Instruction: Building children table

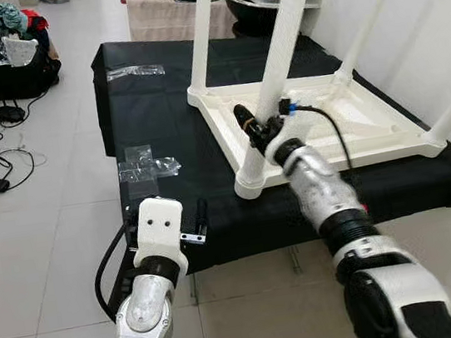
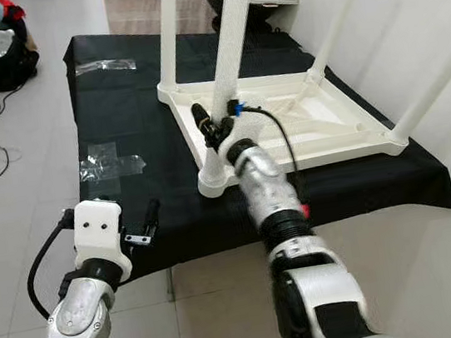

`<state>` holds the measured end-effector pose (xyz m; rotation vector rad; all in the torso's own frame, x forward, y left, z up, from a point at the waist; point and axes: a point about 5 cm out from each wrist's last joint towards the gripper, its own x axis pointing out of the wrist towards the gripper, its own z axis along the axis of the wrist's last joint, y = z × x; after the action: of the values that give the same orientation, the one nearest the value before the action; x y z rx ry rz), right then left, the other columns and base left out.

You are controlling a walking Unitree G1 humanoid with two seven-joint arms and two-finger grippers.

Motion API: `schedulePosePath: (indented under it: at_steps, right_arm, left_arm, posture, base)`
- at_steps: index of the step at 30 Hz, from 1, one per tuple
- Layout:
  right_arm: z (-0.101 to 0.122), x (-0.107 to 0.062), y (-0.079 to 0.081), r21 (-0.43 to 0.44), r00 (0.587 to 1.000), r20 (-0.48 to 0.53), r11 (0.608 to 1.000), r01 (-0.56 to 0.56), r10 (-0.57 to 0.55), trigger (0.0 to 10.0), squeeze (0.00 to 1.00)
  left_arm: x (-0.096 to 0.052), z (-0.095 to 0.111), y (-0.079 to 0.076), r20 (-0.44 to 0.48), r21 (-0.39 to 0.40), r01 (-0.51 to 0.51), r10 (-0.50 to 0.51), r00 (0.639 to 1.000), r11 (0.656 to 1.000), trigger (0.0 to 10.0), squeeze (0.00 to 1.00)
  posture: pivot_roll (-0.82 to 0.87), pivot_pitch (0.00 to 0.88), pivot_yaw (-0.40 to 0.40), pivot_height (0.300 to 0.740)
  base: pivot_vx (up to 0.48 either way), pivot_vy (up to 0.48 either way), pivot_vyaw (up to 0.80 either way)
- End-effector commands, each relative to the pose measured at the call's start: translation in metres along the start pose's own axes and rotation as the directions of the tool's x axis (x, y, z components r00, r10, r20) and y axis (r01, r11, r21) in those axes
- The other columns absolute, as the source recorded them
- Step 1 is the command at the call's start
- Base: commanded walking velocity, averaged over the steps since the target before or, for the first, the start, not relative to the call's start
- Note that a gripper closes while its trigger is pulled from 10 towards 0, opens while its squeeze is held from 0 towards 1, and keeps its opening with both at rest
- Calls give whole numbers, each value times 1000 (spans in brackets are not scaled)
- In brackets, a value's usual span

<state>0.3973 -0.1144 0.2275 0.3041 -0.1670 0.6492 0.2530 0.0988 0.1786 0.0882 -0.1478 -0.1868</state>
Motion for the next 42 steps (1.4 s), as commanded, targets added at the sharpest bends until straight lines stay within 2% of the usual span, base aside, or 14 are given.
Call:
schedulePosePath:
  at_steps: [1,9,14,15,19,25,30,36,37,38,39,40,41,42]
  right_arm:
    - [-10,0,21,53,948,-85,951,-304,308,10000,0]
    - [-20,2,46,96,759,-203,784,-614,619,10000,0]
    - [-26,17,56,0,788,-276,820,-572,550,10000,0]
    - [-25,24,52,-83,856,-278,877,-474,436,0,0]
    - [-18,31,27,-260,974,-225,963,-67,7,0,0]
    - [-13,25,8,-301,958,-175,939,167,-227,0,0]
    - [-18,3,-21,-182,737,-71,735,653,-672,0,0]
    - [-35,0,-10,-138,686,-85,691,710,-722,0,0]
    - [-40,1,-4,-128,677,-84,682,720,-731,2431,0]
    - [-40,1,-4,-128,677,-84,682,720,-731,2431,0]
    - [-43,5,4,-113,695,-77,699,706,-715,10000,0]
    - [-43,5,4,-113,695,-77,699,706,-715,10000,0]
    - [-40,12,11,-83,746,-51,747,659,-664,10000,1000]
    - [-40,12,11,-83,746,-51,747,659,-664,10000,1000]
  left_arm:
    - [2,0,-6,6,-1,20,-20,1000,1000,10000,0]
    - [0,1,-3,12,10,17,-17,1000,1000,10000,0]
    - [-1,1,-4,14,11,10,-10,1000,1000,10000,0]
    - [-1,1,-4,14,11,10,-10,1000,1000,10000,0]
    - [-2,1,-3,14,11,10,-11,1000,1000,10000,0]
    - [-2,0,-2,13,12,11,-11,1000,1000,10000,0]
    - [0,0,-6,16,9,26,-26,1000,1000,10000,0]
    - [1,1,-7,18,7,26,-27,999,1000,10000,0]
    - [1,1,-7,18,7,25,-25,1000,1000,10000,0]
    - [1,1,-7,18,7,25,-25,1000,1000,10000,0]
    - [1,1,-6,17,7,23,-23,1000,1000,10000,0]
    - [1,1,-6,17,7,23,-23,1000,1000,10000,0]
    - [1,0,-5,16,7,19,-19,1000,1000,10000,0]
    - [1,0,-5,16,7,19,-19,1000,1000,10000,0]
  posture:
    - [145,75,-200,740]
    - [155,78,-203,740]
    - [160,78,-209,740]
    - [160,80,-212,740]
    - [154,80,-208,740]
    - [149,79,-205,740]
    - [140,77,-195,740]
    - [143,76,-206,740]
    - [141,80,-203,740]
    - [141,80,-203,740]
    - [143,83,-202,740]
    - [143,83,-202,740]
    - [136,91,-194,740]
    - [136,91,-194,740]
  base:
    - [0,0,0]
    - [0,0,0]
    - [0,0,0]
    - [0,0,0]
    - [0,0,0]
    - [0,0,0]
    - [0,0,0]
    - [0,0,0]
    - [0,0,0]
    - [0,0,0]
    - [0,0,0]
    - [0,0,0]
    - [0,0,0]
    - [0,0,0]
